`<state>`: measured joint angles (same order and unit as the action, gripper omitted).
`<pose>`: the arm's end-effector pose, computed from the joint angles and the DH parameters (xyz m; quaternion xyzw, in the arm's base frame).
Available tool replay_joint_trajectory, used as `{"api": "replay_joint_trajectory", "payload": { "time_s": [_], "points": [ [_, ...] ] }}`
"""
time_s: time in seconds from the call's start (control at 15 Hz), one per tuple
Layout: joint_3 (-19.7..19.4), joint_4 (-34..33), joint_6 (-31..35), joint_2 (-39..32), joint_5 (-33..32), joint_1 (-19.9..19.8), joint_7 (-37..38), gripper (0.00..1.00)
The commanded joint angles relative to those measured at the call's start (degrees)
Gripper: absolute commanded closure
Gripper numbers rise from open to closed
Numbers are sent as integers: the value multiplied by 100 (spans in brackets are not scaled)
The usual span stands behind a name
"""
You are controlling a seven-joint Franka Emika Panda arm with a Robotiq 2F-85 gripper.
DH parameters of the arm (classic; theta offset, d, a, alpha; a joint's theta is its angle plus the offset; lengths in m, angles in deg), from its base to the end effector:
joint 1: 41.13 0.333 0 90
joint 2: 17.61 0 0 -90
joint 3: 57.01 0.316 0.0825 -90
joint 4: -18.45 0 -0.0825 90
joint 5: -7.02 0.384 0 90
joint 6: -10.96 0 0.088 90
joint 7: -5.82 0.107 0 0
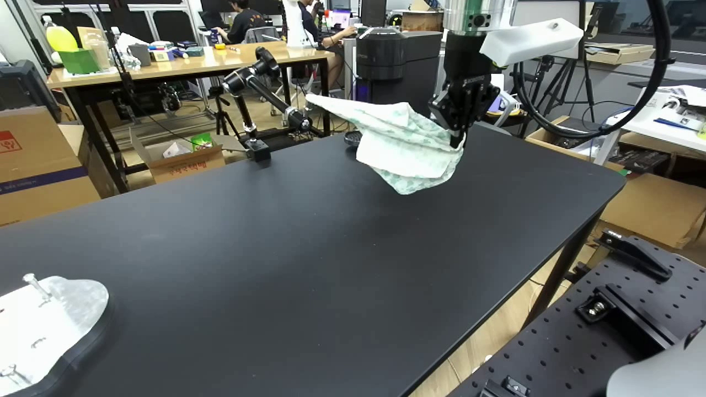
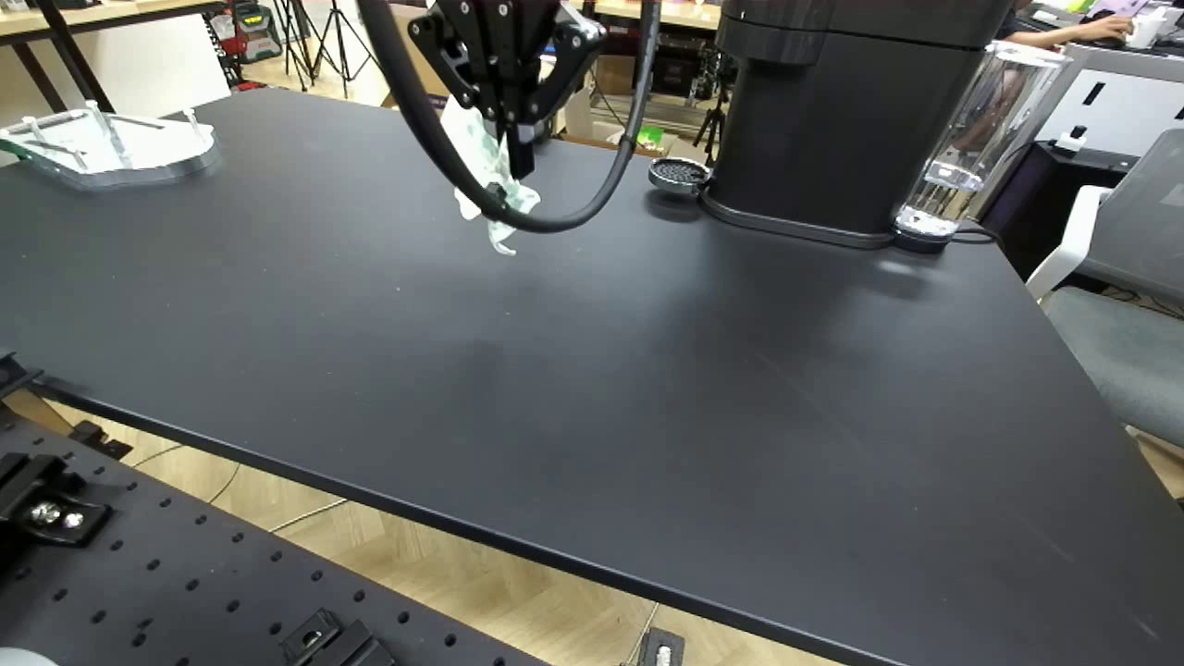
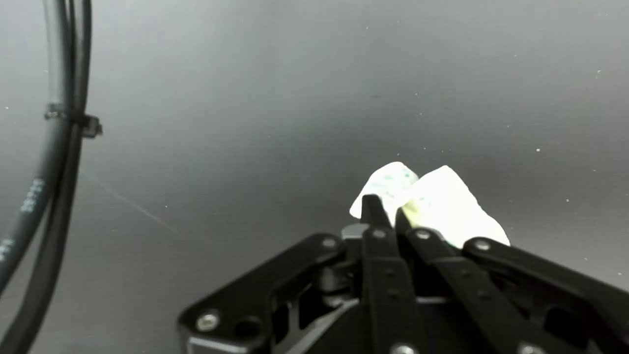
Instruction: Put the cloth on the table
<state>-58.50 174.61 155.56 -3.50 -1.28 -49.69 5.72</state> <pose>0.3910 -0.0674 0.3044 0.9985 -0.0283 0.0187 0.0419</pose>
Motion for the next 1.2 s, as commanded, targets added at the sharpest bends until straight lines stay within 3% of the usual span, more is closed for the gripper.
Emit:
{"api": "replay_joint_trajectory", "payload": {
  "time_s": [0.0,0.4,0.6,1.13],
  "points": [
    [-110,40,87,-78,-275,-170,398,99],
    [-206,-30,384,-27,-362,-353,709,99],
    [-62,-329,334,-22,-449,-298,845,99],
    [258,-1718,-695,-217,-189,231,658,99]
  ]
}}
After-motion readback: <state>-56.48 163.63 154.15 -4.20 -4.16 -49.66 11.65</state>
